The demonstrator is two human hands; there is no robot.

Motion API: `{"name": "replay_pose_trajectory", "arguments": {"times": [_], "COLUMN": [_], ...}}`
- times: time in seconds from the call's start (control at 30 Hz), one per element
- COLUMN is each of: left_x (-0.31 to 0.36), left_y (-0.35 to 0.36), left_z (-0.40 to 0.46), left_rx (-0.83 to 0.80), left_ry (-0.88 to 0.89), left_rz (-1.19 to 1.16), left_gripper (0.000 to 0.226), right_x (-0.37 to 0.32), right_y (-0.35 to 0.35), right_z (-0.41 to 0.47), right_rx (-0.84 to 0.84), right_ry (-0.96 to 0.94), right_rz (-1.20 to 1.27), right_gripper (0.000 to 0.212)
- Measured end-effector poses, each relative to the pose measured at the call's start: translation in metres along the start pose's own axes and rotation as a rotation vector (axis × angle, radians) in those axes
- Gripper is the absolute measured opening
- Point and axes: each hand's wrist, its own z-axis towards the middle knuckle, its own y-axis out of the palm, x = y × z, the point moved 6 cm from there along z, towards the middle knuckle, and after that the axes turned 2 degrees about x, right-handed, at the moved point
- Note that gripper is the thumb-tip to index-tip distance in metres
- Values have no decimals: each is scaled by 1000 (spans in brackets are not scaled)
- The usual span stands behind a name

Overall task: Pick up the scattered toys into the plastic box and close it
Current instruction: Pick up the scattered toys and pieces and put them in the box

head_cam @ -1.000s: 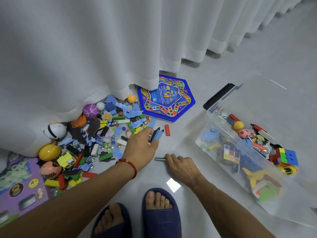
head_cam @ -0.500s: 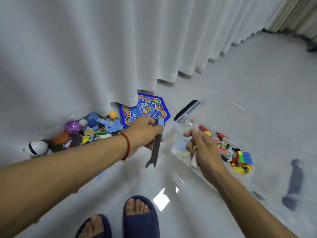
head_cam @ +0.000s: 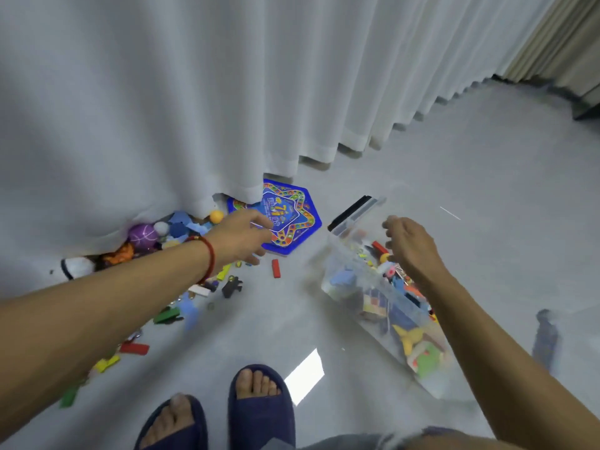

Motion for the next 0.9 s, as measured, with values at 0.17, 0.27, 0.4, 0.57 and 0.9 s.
{"name": "replay_pose_trajectory", "arguments": {"times": [0.17, 0.27, 0.4, 0.57, 0.9], "left_x": [-99, -152, -212, -258, -273], "left_y": [-79, -97, -90, -72, -48], "left_z": [1, 0, -5, -8, 13], "left_rx": [208, 269, 289, 404, 312], "left_ry": [-101, -126, -131, 85, 169], "left_rz": [170, 246, 406, 500, 783], "left_gripper": [11, 15, 27, 32, 53], "right_x": [-73, -70, -23, 18, 18], "right_y": [118, 201, 289, 329, 349], "right_z": [-31, -26, 3, 22, -10], "right_rx": [-223, -267, -442, -370, -279], "right_ry": [-474, -591, -427, -518, -676], "right_rz": [-178, -446, -758, -880, -568], "right_gripper": [25, 18, 42, 52, 9]}}
